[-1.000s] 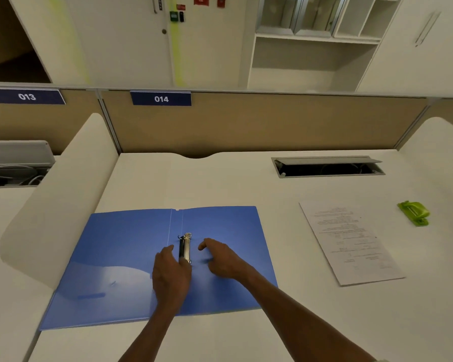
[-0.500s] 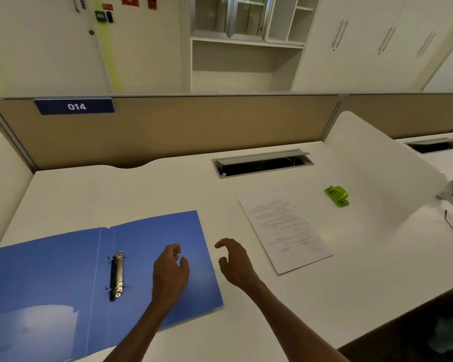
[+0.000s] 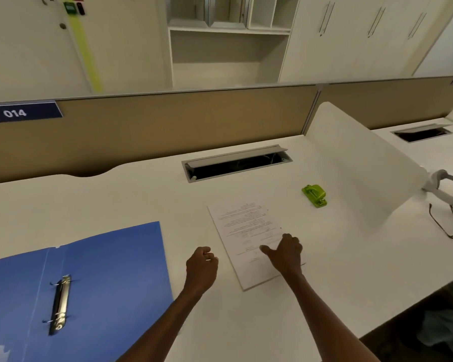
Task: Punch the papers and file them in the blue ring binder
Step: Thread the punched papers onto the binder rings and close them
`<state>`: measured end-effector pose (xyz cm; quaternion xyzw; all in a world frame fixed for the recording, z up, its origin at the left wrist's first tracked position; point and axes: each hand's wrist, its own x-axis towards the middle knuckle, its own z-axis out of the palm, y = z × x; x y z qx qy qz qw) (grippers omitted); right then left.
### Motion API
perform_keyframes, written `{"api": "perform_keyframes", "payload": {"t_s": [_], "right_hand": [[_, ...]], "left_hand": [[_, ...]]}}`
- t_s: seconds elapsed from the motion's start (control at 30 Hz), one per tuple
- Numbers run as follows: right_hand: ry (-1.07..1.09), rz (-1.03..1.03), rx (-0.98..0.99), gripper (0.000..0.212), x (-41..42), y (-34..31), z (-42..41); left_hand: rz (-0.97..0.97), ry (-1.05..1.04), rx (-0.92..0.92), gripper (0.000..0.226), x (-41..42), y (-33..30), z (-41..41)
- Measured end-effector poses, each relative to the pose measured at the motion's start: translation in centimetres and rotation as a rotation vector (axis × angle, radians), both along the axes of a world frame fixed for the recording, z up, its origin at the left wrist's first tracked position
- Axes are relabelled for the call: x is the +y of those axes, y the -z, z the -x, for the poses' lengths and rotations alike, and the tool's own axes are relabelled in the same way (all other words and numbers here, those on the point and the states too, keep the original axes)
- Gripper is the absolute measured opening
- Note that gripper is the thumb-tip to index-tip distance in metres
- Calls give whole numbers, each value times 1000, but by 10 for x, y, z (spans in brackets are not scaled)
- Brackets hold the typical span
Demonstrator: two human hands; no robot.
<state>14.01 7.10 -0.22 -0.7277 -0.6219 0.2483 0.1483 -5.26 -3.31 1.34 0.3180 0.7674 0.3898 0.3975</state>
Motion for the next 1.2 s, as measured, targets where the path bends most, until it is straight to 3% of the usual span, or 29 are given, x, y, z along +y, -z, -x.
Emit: {"api": "perform_keyframes", "payload": {"t_s": [0.43,0.67,0.83,1.03,1.2], "right_hand": [[-90,89,-274,87,50,17,-25],[-125,143,-290,79,59,15,-20],[-124,170,-284,81,62,13,-22],[-123,164,-274,83,62,13,-23],[-113,134,-250,85,58,17,-24]], "left_hand": [[192,-174,-119,64,58,-2,-58],[215,-259,-89,55,69,-3,-70],[213,-305,-162,11,74,0,-67],[206,-236,-233,12,80,19,-58],[143,-203,-183,20,83,19,-66]]}}
